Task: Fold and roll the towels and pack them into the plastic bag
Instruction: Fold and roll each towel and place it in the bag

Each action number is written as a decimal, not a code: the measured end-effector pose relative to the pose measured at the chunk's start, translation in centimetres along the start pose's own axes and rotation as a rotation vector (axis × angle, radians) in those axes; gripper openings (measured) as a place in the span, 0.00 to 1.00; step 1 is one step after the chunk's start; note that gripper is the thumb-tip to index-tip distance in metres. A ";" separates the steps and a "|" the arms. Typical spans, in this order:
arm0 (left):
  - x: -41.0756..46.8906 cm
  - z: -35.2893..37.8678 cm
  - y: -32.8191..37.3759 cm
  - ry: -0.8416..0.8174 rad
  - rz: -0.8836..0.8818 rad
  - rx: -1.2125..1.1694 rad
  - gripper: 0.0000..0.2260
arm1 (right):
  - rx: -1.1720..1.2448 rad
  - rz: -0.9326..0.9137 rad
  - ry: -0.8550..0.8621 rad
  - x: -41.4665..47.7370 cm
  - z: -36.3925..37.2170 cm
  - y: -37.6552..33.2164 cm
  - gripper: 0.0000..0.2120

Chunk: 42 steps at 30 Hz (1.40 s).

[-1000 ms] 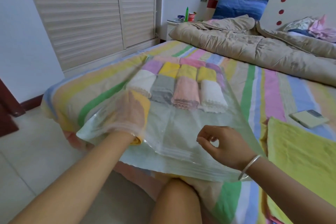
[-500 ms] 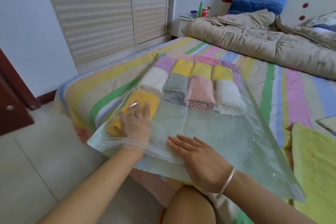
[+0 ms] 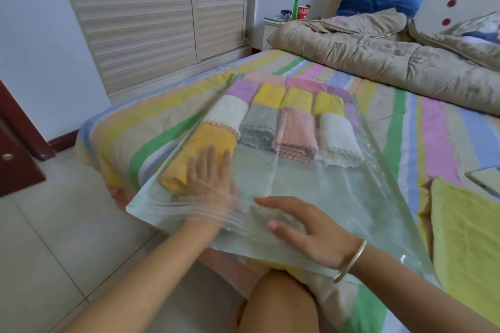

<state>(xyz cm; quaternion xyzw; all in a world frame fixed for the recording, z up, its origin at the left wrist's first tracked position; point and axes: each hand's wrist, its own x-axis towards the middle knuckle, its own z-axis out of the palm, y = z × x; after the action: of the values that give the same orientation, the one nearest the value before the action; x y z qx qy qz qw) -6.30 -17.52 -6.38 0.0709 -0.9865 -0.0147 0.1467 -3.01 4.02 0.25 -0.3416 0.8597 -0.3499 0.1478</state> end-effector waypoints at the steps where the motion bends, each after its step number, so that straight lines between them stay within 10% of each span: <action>1: -1.5 -0.9 0.9 -0.069 0.038 -0.026 0.33 | 0.211 0.040 0.115 0.3 -0.4 0.0 0.24; 5: -6.4 -6.2 4.3 -0.526 0.307 -0.206 0.27 | 0.104 0.302 0.609 2.8 -2.3 3.7 0.11; 11: -5.2 -14.5 4.0 -0.544 0.104 -0.730 0.15 | -0.521 0.665 0.566 4.7 -4.7 8.6 0.29; 14: -1.8 -14.1 2.5 -0.273 -0.084 -0.890 0.15 | -0.567 0.830 0.544 5.3 -6.7 9.8 0.31; 17: 3.6 -10.1 -0.8 0.155 -0.312 -0.543 0.06 | -0.512 0.926 0.487 6.1 -8.0 11.1 0.32; 23: 10.6 -2.2 -8.2 -0.361 -0.477 -0.324 0.42 | -0.522 0.883 0.470 7.4 -6.9 14.3 0.31; 42: 19.5 4.0 0.8 -0.266 -0.439 -0.384 0.35 | -0.576 0.838 0.387 13.6 -17.7 27.3 0.34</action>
<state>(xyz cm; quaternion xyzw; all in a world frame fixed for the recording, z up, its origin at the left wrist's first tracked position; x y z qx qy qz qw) -25.99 -19.49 -4.55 0.2507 -0.9374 -0.2408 0.0204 -34.77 17.78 -6.55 0.0744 0.9948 -0.0679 0.0141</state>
